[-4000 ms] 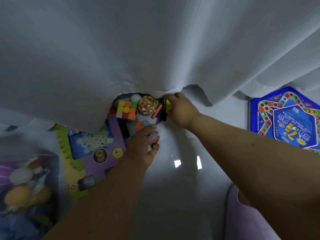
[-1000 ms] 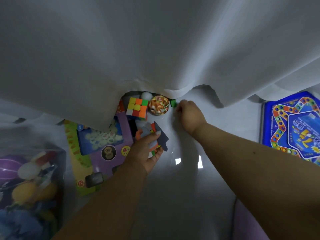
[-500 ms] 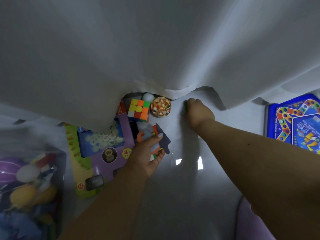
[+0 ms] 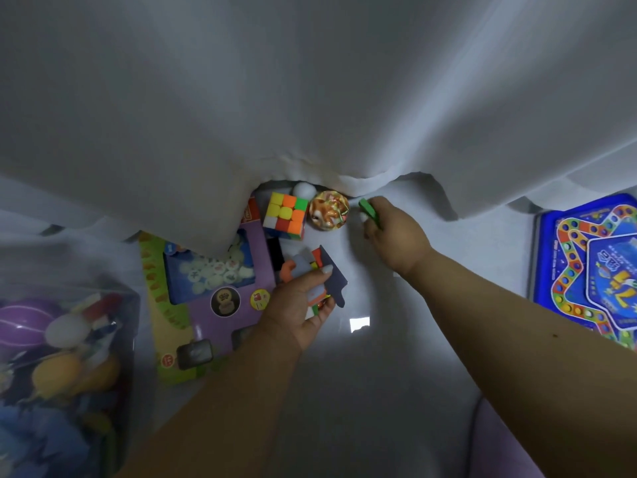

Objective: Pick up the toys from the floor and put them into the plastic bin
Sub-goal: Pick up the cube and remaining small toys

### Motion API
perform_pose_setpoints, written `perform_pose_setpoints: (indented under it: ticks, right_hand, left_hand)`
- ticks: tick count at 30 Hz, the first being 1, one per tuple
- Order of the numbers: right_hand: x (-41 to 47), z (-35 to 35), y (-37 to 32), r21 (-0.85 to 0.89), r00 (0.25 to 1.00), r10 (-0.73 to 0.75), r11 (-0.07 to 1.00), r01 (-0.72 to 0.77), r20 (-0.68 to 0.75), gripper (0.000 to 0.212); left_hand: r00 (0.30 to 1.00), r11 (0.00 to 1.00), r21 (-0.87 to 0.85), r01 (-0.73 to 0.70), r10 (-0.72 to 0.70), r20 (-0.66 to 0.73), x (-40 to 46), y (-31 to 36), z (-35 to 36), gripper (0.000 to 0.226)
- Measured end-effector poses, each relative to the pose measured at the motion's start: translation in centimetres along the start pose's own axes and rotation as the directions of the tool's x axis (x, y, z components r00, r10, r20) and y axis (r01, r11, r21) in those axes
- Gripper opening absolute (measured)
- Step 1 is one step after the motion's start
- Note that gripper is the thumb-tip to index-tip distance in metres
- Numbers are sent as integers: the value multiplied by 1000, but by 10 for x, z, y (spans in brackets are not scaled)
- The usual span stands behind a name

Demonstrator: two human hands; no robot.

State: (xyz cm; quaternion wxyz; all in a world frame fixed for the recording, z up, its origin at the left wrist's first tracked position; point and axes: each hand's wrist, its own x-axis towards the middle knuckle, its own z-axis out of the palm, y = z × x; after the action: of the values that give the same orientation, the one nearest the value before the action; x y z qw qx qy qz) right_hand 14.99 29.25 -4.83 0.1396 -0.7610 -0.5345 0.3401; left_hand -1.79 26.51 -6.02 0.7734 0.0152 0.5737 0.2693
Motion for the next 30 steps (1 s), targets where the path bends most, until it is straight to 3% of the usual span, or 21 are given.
perform_pose_setpoints:
  ticks: [2,4,6,9,13,17,26,28,30]
  right_hand:
    - [3,-1,-11,-122,987,-154,981,148,-38,34]
    - [13,1,-24,-291,978,-206,935,204,25,42]
    - [22,3,-38,-434,980,-146,881,191,134,52]
    - [30,2,-58,-479,972,-32,866,143,231,56]
    - [30,5,-65,-370,955,-7,921,121,296,53]
    - [27,3,-56,-7,951,97,995,-100,292,40]
    - [-33,19,-29,-132,958,137,986,-106,250,49]
    - [-47,22,-25,-94,943,200,979,-182,264,51]
    - [-59,18,-25,112,901,310,927,-357,304,47]
  left_hand:
    - [1000,1000,5,-7,7,-21,-1,0,0,35]
    - [999,1000,3,-11,11,-35,-1,0,-1,37]
    - [999,1000,3,3,-3,-37,-1,1,-2,28]
    - [999,1000,23,17,-17,-35,-1,3,-4,17]
    - [999,999,43,13,-11,-43,-5,5,-4,14]
    - [998,1000,20,2,-1,-56,-7,5,-7,17]
    - [996,998,46,-53,56,-65,-38,4,-13,28]
    - [995,996,51,-76,79,-64,-51,6,-15,30]
    - [993,994,54,-99,103,-66,-64,9,-18,33]
